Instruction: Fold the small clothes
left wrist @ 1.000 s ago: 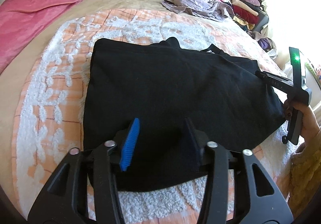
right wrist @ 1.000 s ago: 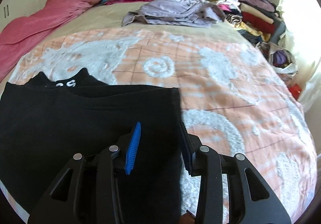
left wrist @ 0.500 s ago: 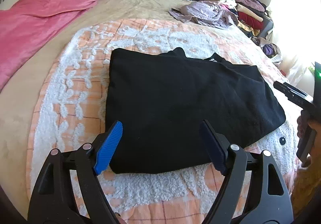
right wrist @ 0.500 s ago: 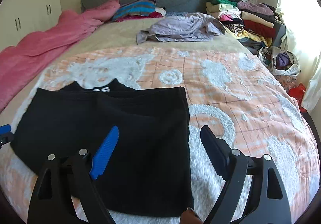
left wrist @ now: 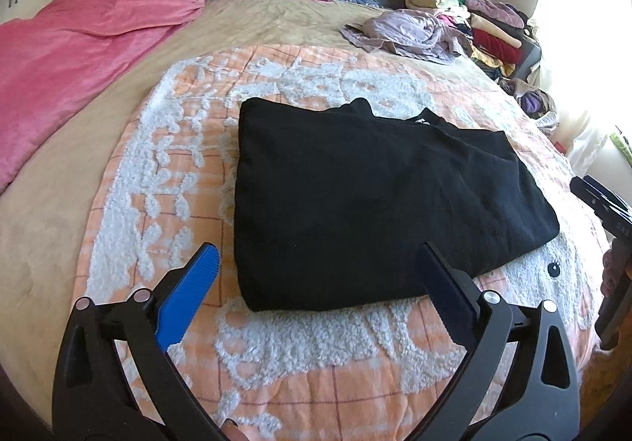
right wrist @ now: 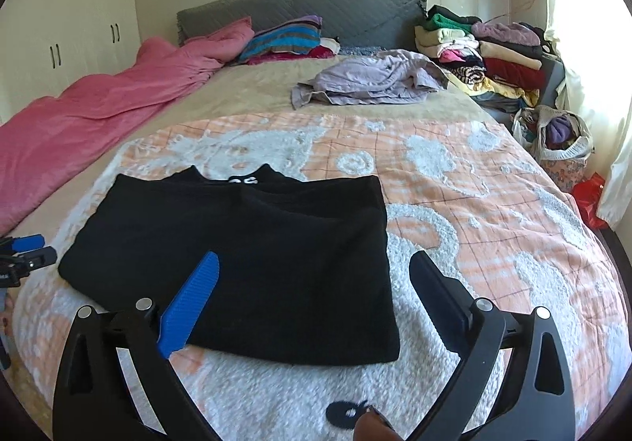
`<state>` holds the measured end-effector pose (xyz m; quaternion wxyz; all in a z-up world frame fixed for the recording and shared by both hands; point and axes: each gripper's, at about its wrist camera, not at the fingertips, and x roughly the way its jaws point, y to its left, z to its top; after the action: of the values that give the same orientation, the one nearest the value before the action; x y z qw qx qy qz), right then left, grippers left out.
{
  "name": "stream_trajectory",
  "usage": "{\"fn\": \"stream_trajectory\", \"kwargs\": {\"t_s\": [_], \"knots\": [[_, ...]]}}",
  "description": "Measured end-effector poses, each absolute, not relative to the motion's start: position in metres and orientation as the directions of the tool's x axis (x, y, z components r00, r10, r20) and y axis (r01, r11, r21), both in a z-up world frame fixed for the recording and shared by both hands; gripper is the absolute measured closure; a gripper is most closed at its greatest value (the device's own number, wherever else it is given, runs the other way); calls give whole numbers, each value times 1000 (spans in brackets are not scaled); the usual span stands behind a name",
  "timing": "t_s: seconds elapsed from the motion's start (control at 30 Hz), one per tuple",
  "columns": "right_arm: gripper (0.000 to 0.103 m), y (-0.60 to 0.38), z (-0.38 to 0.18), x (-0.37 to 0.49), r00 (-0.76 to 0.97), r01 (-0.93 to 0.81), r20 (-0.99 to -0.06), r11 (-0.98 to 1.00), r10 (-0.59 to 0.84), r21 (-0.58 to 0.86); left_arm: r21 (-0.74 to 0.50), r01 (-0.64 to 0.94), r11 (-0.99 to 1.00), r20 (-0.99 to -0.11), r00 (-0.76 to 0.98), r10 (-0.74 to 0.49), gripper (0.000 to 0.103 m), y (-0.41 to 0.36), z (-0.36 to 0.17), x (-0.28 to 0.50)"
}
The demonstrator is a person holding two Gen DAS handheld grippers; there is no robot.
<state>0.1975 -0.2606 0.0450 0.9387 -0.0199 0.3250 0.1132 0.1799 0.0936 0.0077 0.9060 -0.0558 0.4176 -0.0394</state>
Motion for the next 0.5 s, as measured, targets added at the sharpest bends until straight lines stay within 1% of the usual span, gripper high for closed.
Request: {"fn": "stream_trajectory", "kwargs": {"t_s": [0.5], "knots": [[6,-235,48,162,755,-278,-609,960,245,42,-127,-18,992,-749,657,-84,10,115,10,154]]}}
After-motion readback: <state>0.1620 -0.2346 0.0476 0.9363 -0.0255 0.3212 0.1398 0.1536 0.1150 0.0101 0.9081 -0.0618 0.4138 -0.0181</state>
